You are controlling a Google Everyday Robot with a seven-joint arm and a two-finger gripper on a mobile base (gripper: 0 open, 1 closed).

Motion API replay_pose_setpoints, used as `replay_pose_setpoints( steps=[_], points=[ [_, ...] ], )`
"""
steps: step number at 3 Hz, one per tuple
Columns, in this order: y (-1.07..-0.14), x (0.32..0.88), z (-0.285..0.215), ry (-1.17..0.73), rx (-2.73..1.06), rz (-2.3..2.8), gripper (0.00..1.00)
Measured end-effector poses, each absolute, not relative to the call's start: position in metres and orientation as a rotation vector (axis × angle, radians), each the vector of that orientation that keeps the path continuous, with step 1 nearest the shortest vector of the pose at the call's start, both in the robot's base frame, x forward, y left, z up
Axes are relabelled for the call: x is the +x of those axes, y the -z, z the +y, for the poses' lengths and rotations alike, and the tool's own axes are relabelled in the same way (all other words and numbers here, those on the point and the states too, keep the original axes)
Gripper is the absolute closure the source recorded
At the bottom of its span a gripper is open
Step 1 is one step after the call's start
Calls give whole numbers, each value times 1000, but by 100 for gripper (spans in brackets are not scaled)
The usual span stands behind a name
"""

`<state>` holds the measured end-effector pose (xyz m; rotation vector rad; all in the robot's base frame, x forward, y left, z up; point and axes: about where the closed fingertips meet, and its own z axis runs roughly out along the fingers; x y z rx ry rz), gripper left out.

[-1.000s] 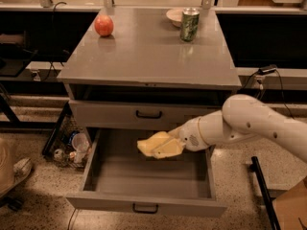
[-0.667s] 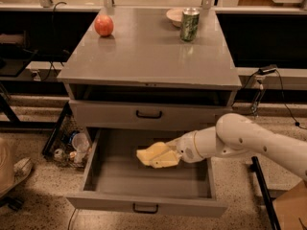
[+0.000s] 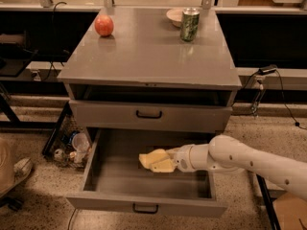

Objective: Place sponge into middle drawer

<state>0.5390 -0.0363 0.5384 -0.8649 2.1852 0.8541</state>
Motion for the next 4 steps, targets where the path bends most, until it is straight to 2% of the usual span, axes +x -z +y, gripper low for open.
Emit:
replay_pose_setpoints(
  steps=[1,4],
  points=[
    [-512,556,-35,-824,-805,2178,81],
    [-476,576,-21,-753,-791,2194,11]
  ],
)
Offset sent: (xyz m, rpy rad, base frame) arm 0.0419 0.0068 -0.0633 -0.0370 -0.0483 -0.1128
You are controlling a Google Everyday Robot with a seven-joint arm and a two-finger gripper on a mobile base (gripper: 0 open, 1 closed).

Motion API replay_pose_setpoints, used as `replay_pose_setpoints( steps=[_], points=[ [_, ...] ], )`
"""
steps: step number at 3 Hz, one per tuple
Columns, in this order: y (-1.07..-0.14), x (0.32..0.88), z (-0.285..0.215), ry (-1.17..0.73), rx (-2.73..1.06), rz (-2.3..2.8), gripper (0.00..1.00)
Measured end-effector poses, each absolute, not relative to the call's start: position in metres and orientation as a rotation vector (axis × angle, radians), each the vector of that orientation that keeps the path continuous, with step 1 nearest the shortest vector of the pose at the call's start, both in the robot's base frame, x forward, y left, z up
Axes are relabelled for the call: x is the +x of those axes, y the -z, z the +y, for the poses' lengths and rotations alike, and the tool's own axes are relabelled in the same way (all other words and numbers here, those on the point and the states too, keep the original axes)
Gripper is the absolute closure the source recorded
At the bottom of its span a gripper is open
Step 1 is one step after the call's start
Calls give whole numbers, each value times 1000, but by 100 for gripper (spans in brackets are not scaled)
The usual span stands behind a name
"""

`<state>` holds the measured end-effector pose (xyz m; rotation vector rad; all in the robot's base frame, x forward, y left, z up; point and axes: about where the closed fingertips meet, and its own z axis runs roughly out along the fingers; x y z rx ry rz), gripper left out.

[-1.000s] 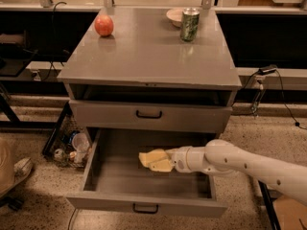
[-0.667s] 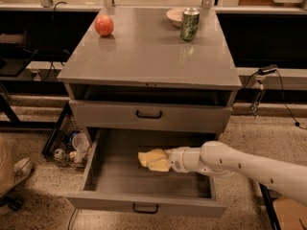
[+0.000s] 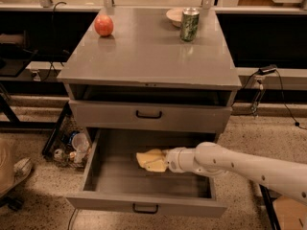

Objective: Place sponge into middle drawer

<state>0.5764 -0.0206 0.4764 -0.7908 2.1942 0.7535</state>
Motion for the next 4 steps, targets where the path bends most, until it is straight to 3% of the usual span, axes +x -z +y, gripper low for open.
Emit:
replay_pose_setpoints(
  steps=[1,3,4],
  points=[
    [-474,577,-16,-760,-797,2186,0],
    [-495,552,-32,-779,-794,2143,0],
    [-524,514,-74,-773,-756,2130,0]
  ],
)
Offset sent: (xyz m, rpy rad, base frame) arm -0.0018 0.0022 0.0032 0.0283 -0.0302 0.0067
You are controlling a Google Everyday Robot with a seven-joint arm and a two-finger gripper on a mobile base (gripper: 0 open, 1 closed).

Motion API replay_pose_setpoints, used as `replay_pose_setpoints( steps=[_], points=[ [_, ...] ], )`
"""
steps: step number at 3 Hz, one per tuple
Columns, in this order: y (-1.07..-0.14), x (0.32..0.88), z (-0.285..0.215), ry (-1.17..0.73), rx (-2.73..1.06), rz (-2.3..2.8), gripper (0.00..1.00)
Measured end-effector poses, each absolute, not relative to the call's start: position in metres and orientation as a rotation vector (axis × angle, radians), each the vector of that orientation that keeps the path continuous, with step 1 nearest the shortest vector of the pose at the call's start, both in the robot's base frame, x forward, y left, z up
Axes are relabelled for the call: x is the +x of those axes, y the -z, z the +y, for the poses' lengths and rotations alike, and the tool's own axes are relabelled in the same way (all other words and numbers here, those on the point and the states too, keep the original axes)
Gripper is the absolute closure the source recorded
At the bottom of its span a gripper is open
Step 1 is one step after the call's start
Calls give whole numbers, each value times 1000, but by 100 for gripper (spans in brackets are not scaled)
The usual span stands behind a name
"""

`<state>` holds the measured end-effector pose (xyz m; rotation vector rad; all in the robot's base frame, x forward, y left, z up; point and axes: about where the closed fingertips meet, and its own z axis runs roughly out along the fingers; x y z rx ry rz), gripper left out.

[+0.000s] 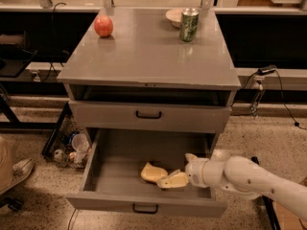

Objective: Place sponge into middle drawer

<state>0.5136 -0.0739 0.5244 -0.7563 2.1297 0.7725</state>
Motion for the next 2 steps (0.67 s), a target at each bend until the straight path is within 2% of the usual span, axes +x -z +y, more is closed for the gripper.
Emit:
replay_pose_setpoints(
  steps=[1,2],
  points=[
    [-542,482,-125,-764,-691,2126,0],
    [-541,474,-141,-754,-657,2134,0]
  ],
)
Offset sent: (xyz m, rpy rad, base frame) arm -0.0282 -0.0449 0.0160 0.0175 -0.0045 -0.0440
